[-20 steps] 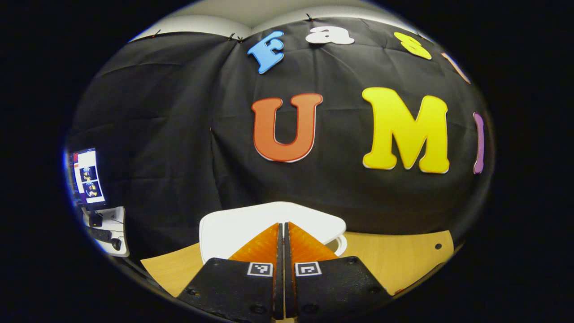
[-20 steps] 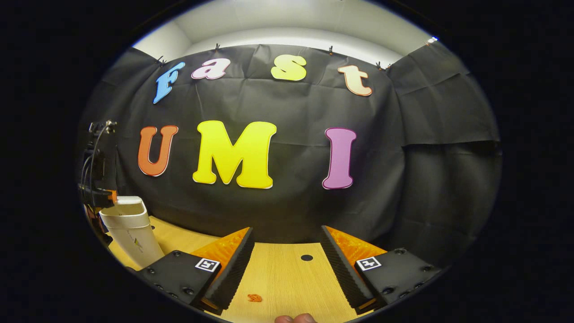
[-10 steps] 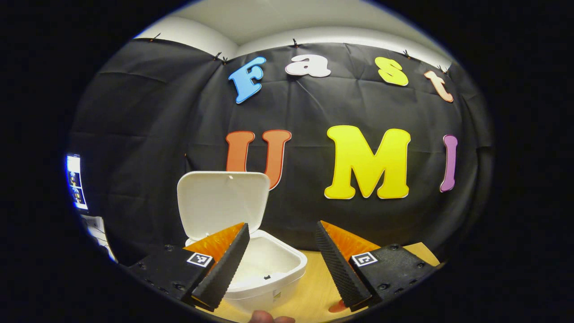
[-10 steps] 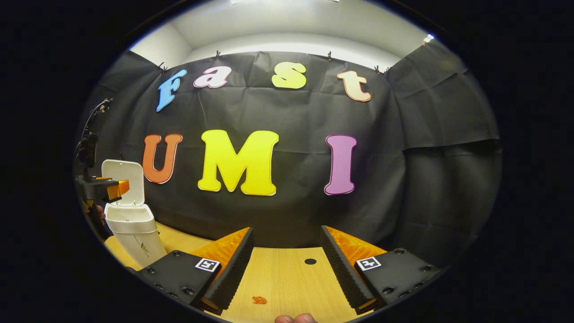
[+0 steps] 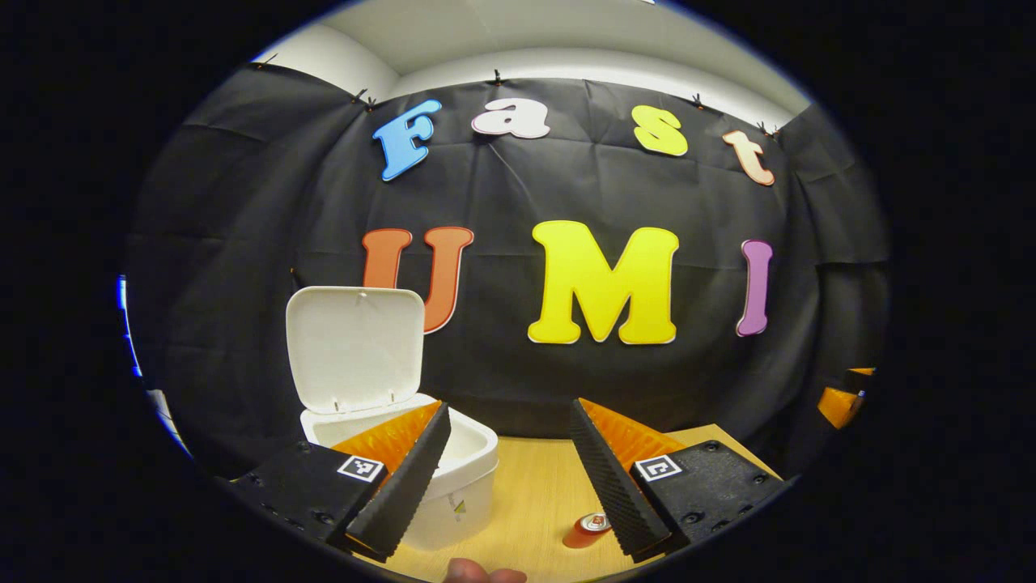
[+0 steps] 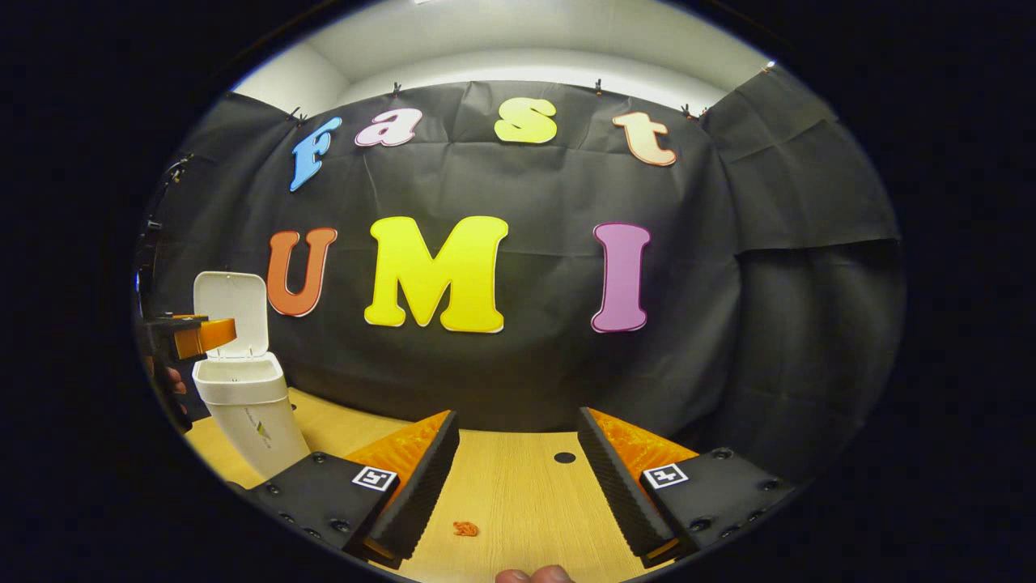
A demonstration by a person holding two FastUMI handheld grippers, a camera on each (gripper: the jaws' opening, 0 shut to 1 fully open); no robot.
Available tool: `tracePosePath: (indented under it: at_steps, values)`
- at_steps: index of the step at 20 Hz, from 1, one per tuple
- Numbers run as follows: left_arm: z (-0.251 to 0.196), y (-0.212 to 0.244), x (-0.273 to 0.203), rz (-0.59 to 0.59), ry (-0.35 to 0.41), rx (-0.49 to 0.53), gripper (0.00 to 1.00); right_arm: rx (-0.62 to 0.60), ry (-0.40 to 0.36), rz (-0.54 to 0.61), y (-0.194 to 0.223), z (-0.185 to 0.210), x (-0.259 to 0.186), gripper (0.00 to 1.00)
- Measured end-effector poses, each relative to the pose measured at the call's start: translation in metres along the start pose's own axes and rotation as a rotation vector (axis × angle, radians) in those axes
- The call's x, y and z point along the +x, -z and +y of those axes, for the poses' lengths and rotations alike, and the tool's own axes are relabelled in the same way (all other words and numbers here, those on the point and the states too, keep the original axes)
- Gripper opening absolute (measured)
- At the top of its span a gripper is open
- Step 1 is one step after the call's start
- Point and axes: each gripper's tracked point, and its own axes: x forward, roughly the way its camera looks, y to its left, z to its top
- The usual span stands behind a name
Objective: Press the lid of the desktop garbage bin to open it, pick up the crumpled paper on the desktop and throw it into the bin, then pick up the pop can on the desktop and drop it into the bin, and finally close the garbage bin lid.
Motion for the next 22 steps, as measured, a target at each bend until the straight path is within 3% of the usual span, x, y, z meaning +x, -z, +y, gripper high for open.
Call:
tracePosePath:
  at_steps: [6,22]
  values:
    - [-0.037,0.036,-0.024,0.078,0.096,0.047,0.96,-0.041,-0.077,0.077,0.045,0.005,0.008,0.93]
    - [-0.044,0.075,-0.068,0.255,0.069,0.034,0.97,-0.068,-0.324,0.494,0.243,0.055,0.064,0.94]
